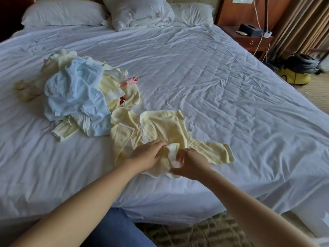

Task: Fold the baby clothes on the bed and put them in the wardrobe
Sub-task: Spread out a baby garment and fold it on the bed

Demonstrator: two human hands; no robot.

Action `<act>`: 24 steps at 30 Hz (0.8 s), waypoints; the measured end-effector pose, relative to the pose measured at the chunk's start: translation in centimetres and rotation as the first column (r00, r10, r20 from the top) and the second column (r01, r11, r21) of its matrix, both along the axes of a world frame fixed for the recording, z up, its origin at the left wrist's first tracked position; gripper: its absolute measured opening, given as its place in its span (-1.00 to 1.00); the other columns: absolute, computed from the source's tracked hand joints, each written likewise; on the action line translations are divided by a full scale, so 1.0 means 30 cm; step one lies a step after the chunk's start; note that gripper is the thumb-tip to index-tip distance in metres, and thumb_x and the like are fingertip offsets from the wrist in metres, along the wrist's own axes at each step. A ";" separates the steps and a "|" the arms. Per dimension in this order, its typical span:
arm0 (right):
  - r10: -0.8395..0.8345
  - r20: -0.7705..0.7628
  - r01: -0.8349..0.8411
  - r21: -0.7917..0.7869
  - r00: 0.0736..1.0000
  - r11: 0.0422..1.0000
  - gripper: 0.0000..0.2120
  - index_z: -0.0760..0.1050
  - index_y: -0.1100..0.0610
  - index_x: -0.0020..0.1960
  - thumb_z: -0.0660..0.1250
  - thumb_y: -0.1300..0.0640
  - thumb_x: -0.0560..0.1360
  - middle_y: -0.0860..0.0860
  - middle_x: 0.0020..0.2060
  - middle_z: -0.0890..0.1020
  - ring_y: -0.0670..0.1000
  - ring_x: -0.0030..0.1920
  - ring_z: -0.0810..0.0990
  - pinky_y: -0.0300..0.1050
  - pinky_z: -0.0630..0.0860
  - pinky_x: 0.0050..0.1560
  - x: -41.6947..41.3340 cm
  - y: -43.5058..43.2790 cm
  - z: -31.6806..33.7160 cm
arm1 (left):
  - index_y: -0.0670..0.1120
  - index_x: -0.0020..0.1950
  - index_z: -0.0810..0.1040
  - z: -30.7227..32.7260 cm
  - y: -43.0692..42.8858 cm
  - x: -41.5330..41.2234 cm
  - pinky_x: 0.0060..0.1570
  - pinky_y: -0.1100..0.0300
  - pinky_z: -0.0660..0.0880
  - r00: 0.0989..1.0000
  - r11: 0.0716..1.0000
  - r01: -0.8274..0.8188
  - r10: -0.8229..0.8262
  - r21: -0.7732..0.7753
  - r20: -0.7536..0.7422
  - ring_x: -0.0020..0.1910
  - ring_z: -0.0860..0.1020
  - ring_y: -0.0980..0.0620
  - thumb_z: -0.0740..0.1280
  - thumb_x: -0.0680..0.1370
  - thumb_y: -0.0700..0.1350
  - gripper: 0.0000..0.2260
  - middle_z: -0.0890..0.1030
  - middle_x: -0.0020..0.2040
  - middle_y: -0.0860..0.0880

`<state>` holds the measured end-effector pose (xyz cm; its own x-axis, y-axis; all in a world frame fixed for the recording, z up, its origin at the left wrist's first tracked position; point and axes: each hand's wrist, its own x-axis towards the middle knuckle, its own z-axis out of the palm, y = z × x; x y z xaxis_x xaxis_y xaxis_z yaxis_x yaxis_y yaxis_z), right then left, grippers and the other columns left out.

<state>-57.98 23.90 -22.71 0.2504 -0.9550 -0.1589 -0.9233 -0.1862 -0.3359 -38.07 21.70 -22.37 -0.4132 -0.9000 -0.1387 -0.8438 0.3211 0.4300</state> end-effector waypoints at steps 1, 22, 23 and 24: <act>0.002 -0.012 -0.003 -0.012 1.000 1.000 -0.59 0.45 -0.06 -0.07 0.43 -0.29 0.26 -0.15 -0.16 0.56 -0.07 -0.06 0.48 -0.14 0.43 -0.24 0.006 0.007 -0.004 | 0.06 0.49 0.30 -0.005 0.001 -0.003 0.22 0.12 0.42 1.000 1.000 -0.006 0.006 -0.001 0.004 0.37 0.41 0.06 0.23 0.60 -0.14 -0.55 0.32 0.48 0.12; 0.212 -0.075 -0.213 -0.008 0.974 0.977 -0.89 0.58 -0.04 -0.17 0.34 -0.06 0.39 -0.21 -0.31 0.50 -0.11 -0.14 0.43 -0.18 0.26 0.01 -0.099 0.092 0.029 | -0.04 0.15 0.49 -0.007 0.028 -0.027 0.14 0.07 0.38 0.870 0.966 0.151 -0.028 -0.211 0.492 0.21 0.41 -0.09 0.18 0.52 -0.20 -0.76 0.42 0.22 -0.05; 0.215 -0.065 -0.216 -0.002 0.974 0.976 -0.88 0.59 -0.04 -0.16 0.33 -0.06 0.41 -0.21 -0.31 0.49 -0.12 -0.15 0.43 -0.18 0.27 0.01 -0.104 0.089 0.035 | -0.04 0.15 0.50 -0.005 0.030 -0.028 0.16 0.06 0.38 0.884 0.970 0.132 -0.021 -0.205 0.468 0.21 0.41 -0.08 0.18 0.53 -0.17 -0.77 0.43 0.22 -0.04; 0.213 -0.055 -0.214 -0.009 0.975 0.977 -0.88 0.60 -0.05 -0.15 0.32 -0.05 0.42 -0.20 -0.28 0.51 -0.11 -0.13 0.45 -0.17 0.29 0.00 -0.113 0.084 0.041 | -0.04 0.14 0.52 -0.001 0.032 -0.032 0.17 0.05 0.38 0.898 0.969 0.120 -0.013 -0.216 0.439 0.21 0.42 -0.07 0.17 0.55 -0.13 -0.78 0.44 0.21 -0.04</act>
